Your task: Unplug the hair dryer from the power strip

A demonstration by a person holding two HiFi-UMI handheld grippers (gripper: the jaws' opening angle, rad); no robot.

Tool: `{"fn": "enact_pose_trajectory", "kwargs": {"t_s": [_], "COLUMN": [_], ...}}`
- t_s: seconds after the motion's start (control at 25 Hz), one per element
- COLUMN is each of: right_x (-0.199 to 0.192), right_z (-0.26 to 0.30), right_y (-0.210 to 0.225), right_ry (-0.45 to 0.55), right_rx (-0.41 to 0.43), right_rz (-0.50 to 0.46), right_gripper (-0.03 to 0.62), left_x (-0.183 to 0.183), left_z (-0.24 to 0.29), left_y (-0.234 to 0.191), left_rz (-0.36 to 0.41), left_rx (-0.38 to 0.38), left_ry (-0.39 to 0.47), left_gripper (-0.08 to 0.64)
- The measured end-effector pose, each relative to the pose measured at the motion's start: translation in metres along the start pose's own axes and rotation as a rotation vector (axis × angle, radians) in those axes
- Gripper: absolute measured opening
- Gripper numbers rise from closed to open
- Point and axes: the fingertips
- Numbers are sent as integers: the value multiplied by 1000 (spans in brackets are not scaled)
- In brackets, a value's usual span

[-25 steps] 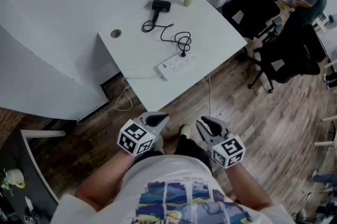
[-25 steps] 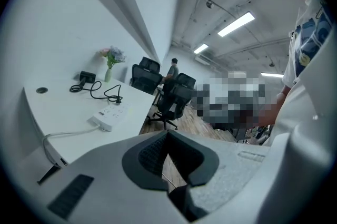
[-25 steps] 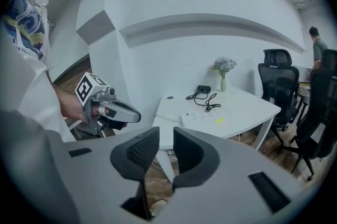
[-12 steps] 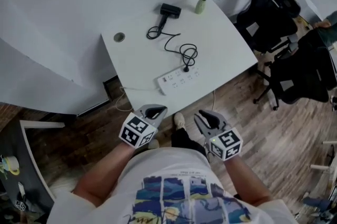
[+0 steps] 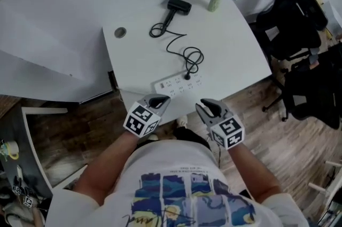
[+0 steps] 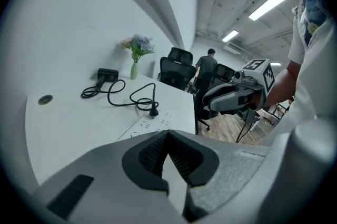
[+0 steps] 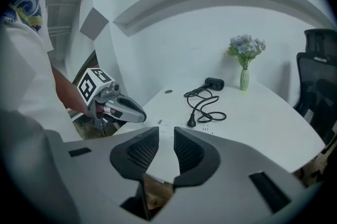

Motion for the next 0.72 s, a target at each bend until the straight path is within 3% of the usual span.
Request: {"fn": "enact_pose_trajectory", "kwargs": {"t_s": [0.2,0.4,0.72], "right_x": [-2,-4,-6], "right_z": [25,46,79], "right_y": [27,44,56], "right_ry": [-21,-50,-95], "right_rx": [55,109,183], "right_rz": [-13,-40,-95], "right_gripper": [95,100,107], "left_x": [-2,-2,-10], "left_z": [24,41,63], "left_y": [-17,-29,-43], "left_rz": [-40,-161,-287], "left_rx": [44,54,79], "left_ry": [-30,-31,-83], "left_gripper": [0,0,0]}}
Point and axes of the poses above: the fingertips, and each gripper's own axes: z forward along the fingers, y to its right, x out of its top, and after that the axes turned 3 degrees about -z, right-handed
